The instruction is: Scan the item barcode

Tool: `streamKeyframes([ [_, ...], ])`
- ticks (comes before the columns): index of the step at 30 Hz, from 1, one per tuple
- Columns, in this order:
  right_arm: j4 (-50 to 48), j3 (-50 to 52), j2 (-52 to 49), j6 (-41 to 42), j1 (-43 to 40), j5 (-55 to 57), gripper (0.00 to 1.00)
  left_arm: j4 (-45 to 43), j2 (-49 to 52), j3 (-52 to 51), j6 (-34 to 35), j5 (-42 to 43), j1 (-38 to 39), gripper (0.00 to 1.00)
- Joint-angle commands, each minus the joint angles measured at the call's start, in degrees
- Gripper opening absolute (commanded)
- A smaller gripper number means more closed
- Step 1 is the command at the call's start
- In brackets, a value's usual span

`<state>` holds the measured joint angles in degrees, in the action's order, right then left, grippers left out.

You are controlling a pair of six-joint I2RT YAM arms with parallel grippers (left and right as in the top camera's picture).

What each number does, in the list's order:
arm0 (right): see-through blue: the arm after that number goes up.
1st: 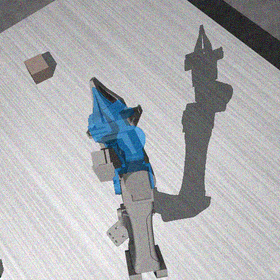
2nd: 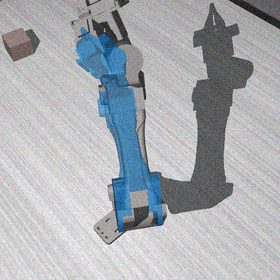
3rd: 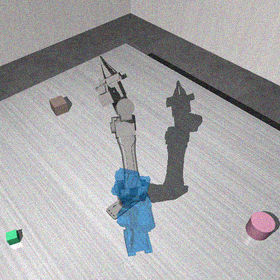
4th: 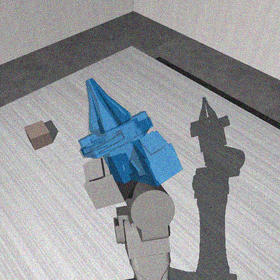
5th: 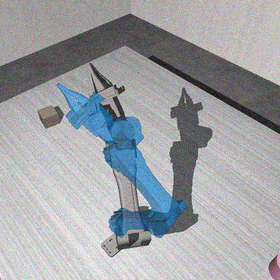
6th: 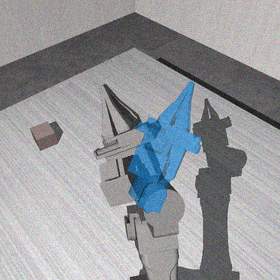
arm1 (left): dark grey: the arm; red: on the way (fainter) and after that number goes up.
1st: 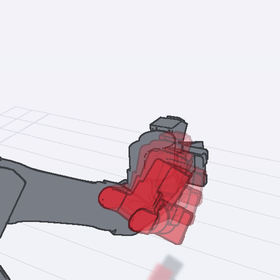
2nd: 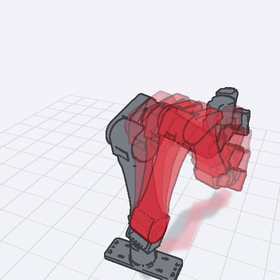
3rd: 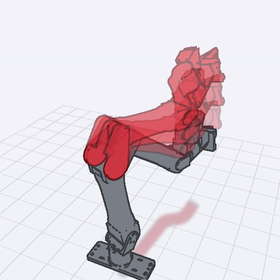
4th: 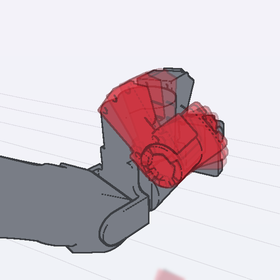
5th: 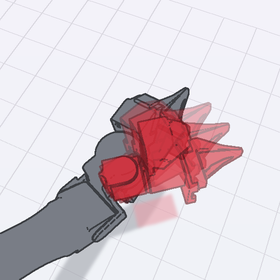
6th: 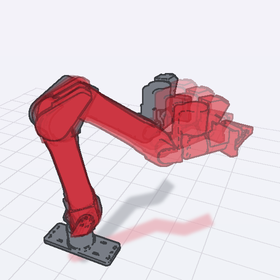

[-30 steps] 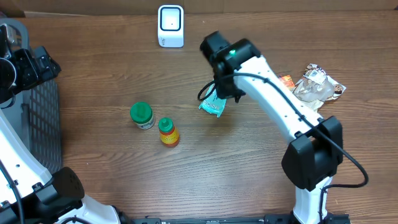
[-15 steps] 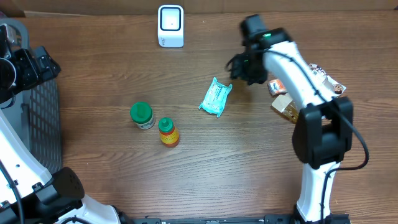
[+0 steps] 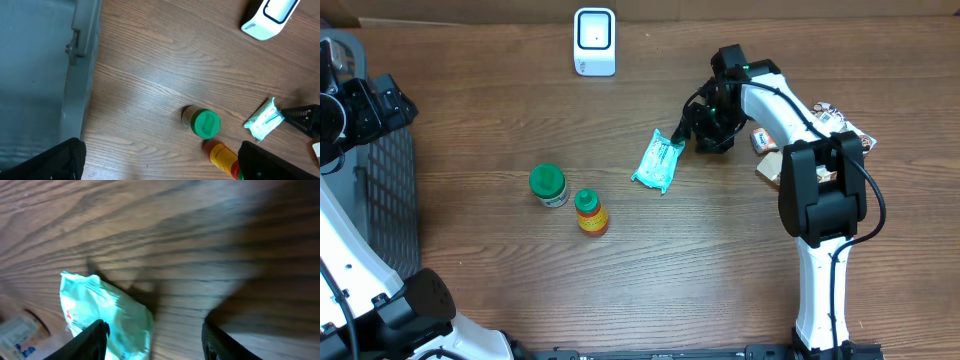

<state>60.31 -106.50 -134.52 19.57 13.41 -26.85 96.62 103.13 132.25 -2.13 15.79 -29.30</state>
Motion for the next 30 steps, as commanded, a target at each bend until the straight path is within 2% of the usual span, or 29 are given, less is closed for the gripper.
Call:
streamKeyframes([
  [1,-0.50,0.11,-2.05,1.62,0.68,-1.51,0.58,0.02,0.37,-0.26,-1.09,0.11,0.07,0.99],
  [5,-1.03,0.39,-2.21,1.60,0.83,-1.57,0.52,0.02,0.37,-0.26,-1.09,0.11,0.07,1.00],
  [8,-0.63,-0.81,-2.12,-1.22,0.55,-4.57,0.52,0.02,0.37,-0.26,-1.09,0.11,0.07,0.99],
  [11,1.01,-3.32,-2.05,-6.27,0.28,-7.61,0.54,0.02,0.37,-0.26,-1.09,0.11,0.07,1.00],
  [14,2.97,-4.35,-2.03,-9.03,0.31,-7.56,0.60,0.02,0.37,-0.26,-1.09,0.11,0.07,1.00],
  [23,0.33,1.38,-2.05,-8.46,1.86,-7.32,0.61,0.02,0.37,-0.26,-1.09,0.11,0.07,0.99],
  [28,-7.10,5.38,-2.05,-4.00,2.60,-5.70,0.52,0.02,0.37,-0.26,-1.09,0.11,0.07,1.00],
  [30,-9.77,6.78,-2.05,-1.68,2.97,-3.74,0.43,0.02,0.37,-0.26,-1.09,0.11,0.07,1.00],
])
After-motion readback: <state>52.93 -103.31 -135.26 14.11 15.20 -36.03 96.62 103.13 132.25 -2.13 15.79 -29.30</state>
